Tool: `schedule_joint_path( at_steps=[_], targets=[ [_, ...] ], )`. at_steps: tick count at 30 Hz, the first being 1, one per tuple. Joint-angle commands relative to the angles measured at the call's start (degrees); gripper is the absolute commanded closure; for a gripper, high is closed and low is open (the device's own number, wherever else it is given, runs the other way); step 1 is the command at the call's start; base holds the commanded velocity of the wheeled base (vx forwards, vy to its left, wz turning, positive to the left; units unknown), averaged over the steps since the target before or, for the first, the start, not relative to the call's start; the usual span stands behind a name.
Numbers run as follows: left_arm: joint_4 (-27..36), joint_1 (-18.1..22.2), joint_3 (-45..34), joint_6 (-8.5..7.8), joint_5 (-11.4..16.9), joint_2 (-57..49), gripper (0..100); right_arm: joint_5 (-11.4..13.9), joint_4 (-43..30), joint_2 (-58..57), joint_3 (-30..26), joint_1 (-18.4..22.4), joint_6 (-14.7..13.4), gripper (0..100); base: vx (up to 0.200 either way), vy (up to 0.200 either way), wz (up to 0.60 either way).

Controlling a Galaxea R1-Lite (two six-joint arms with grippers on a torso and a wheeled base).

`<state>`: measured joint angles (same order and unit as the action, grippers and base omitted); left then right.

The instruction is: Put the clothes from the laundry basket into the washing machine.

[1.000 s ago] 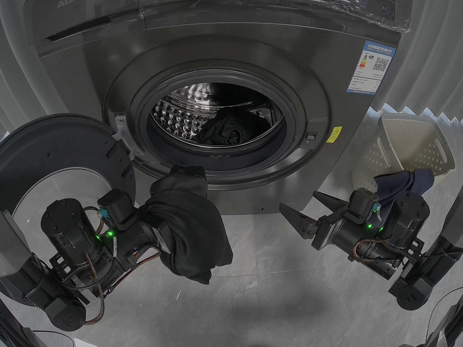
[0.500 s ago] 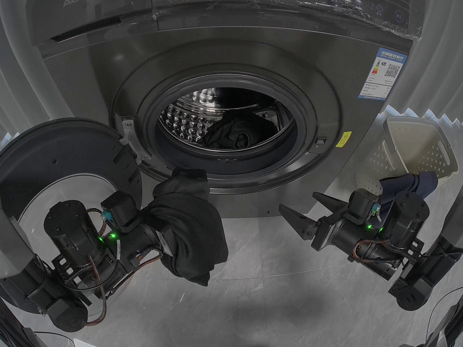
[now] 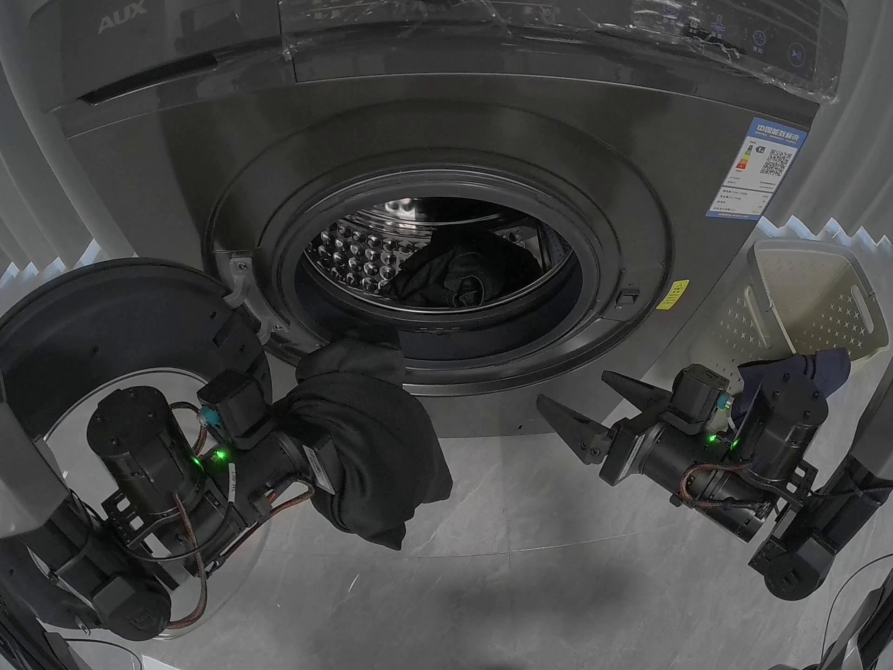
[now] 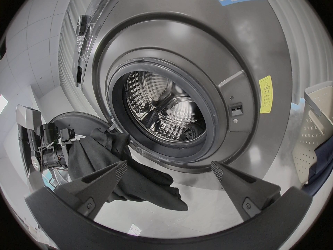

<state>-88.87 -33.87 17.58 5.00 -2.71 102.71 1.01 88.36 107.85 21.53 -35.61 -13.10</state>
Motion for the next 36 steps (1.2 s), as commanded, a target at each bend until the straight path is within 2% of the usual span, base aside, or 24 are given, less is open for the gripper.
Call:
schedule_joint_path(
  at_steps=[1,4,16,22,28,31,36],
  targets=[
    [0.0,0.0,0.1,-0.08,0.0,0.1,100,0.0,0.1,0.1,0.0,0.0,0.0,0,0.0,-0.2,0.0],
    [0.0,0.1,0.2,0.01,0.0,0.1,100,0.0,0.0,0.1,0.0,0.0,0.0,0,0.0,-0.2,0.0],
    [0.1,0.6,0.5,-0.6,0.0,1.4,100,0.0,0.0,0.2,-0.3,-0.4,0.0,0,0.0,0.0,0.0],
    [0.1,0.8,1.1,-0.78,0.0,2.1,100,0.1,0.0,0.1,-1.3,-0.4,0.0,0,0.2,0.0,0.0],
    [0.1,0.9,1.4,-0.69,-0.1,2.1,100,0.7,0.0,0.0,-5.1,-0.6,0.4,0,0.2,0.0,0.0],
    [0.0,0.8,1.7,-0.69,-0.3,2.1,100,0.8,0.0,-0.2,-7.1,-2.1,0.6,0,0.2,0.0,0.0],
    [0.1,-0.2,2.4,-0.52,-0.2,2.1,100,0.7,0.0,-0.9,-9.6,-5.4,0.9,0,0.0,0.0,0.0]
  ],
)
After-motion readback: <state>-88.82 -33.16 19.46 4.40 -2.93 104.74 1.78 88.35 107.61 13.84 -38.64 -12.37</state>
